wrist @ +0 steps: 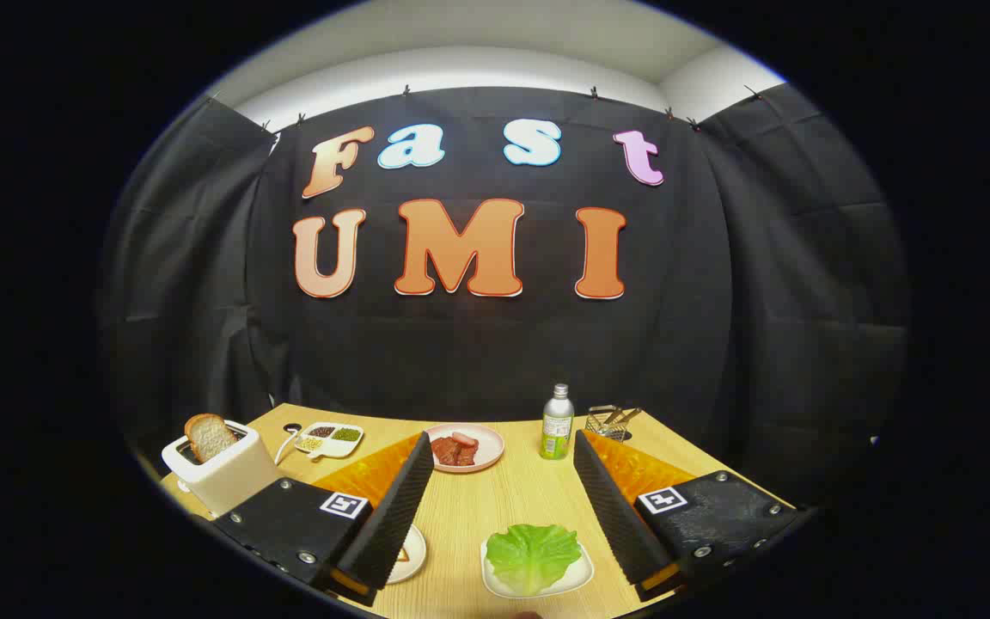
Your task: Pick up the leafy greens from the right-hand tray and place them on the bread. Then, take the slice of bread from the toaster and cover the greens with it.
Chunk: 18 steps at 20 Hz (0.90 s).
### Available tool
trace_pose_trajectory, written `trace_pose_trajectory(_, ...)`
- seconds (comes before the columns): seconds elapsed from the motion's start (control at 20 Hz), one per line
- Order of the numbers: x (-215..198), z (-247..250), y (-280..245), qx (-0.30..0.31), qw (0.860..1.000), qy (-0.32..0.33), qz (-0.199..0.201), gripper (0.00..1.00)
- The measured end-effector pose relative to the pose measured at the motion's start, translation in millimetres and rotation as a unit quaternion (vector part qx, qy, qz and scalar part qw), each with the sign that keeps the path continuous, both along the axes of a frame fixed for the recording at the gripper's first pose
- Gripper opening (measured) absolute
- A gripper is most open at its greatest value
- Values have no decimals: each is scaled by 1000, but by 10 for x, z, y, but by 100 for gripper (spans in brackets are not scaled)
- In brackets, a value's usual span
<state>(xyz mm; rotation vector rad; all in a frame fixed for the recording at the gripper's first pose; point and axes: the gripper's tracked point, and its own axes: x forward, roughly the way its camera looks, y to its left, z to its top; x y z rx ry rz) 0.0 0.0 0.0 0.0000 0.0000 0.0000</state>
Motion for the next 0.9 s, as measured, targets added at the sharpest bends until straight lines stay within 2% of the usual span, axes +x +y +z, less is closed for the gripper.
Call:
trace_pose_trajectory(0.35,-85,108,49,-18,1000,-21,0,98)
trace_pose_trajectory(0.9,-110,77,86,-15,1000,-19,5,98)
